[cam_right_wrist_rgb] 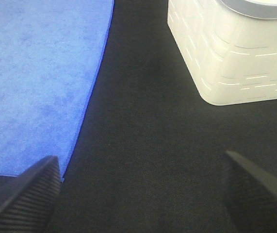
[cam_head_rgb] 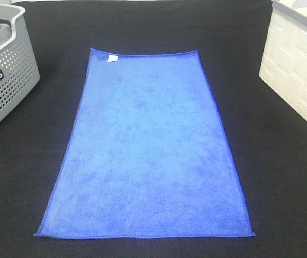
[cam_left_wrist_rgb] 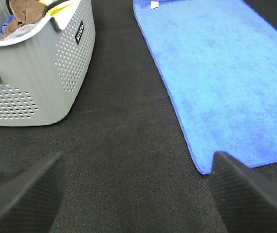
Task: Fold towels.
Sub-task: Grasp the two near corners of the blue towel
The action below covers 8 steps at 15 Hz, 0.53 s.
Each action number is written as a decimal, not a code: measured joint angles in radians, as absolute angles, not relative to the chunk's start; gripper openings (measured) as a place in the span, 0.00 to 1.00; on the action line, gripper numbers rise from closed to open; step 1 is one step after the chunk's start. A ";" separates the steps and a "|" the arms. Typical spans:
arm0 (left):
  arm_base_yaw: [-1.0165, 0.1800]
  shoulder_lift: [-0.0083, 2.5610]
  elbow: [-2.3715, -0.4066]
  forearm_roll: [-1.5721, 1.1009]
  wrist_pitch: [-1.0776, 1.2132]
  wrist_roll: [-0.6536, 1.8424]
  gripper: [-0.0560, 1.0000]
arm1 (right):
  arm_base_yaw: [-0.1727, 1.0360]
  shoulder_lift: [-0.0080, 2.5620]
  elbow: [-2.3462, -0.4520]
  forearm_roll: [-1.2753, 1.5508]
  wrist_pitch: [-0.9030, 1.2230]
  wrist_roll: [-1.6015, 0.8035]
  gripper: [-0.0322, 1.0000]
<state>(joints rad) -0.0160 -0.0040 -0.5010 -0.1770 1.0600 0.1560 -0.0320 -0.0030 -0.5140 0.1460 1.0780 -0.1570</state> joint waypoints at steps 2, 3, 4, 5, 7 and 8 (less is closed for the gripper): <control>-0.016 -0.004 -0.501 -0.177 1.060 0.156 0.79 | -0.032 -0.003 -0.514 0.146 1.078 -0.157 0.84; -0.016 -0.004 -0.501 -0.177 1.060 0.156 0.79 | -0.032 -0.003 -0.514 0.146 1.078 -0.157 0.84; -0.016 -0.004 -0.501 -0.177 1.060 0.156 0.79 | -0.032 -0.003 -0.514 0.146 1.078 -0.157 0.84; -0.016 -0.004 -0.501 -0.177 1.060 0.156 0.79 | -0.032 -0.003 -0.514 0.146 1.078 -0.157 0.84; -0.016 -0.004 -0.501 -0.177 1.060 0.156 0.79 | -0.032 -0.003 -0.514 0.146 1.078 -0.157 0.84; -0.016 -0.004 -0.501 -0.177 1.060 0.156 0.79 | -0.032 -0.003 -0.514 0.146 1.078 -0.157 0.84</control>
